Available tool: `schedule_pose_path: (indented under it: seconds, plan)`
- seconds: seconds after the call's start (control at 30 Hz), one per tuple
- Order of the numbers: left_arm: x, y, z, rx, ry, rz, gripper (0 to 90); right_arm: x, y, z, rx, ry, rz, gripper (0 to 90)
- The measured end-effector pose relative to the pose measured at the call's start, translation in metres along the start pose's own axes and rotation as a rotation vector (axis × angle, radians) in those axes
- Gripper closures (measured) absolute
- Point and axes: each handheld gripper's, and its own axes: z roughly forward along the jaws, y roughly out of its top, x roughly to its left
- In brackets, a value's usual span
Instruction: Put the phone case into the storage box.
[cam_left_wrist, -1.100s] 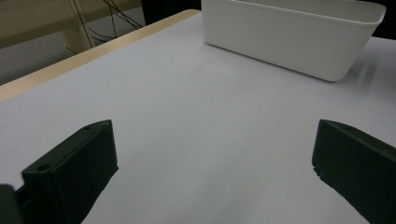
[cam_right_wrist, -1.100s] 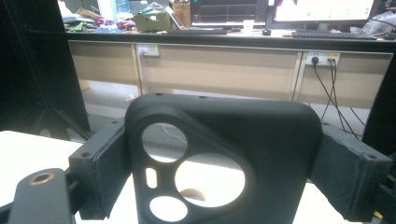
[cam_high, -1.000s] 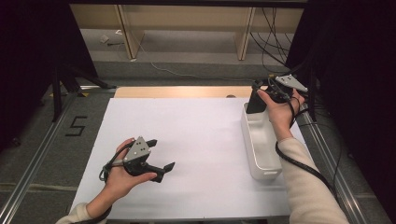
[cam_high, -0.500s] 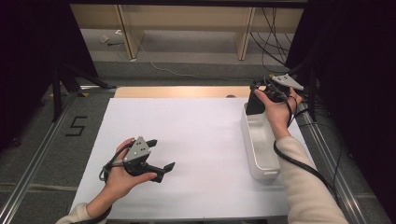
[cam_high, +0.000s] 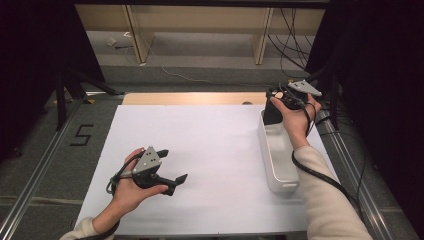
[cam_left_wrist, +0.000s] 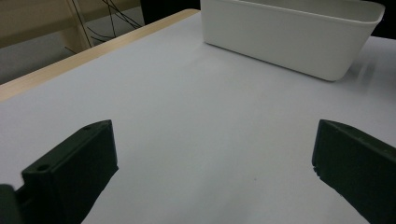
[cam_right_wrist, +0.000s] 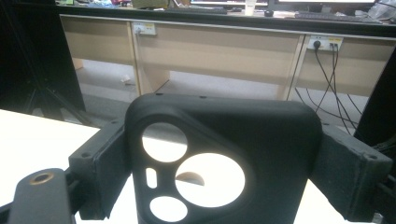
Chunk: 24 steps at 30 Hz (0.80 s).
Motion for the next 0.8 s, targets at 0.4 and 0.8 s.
schedule_pose_path:
  seconds: [0.4, 0.8]
  plan:
    - [-0.0002, 0.0001, 0.0001, -0.001, 0.0, 0.0, 0.0, 0.0006, -0.0029, 0.0027, 0.024, -0.002, -0.009, 14.8]
    - [-0.0002, 0.0, 0.0002, 0.0, -0.001, 0.001, 0.0, 0.003, -0.0047, 0.007, 0.059, 0.001, -0.03, 14.6]
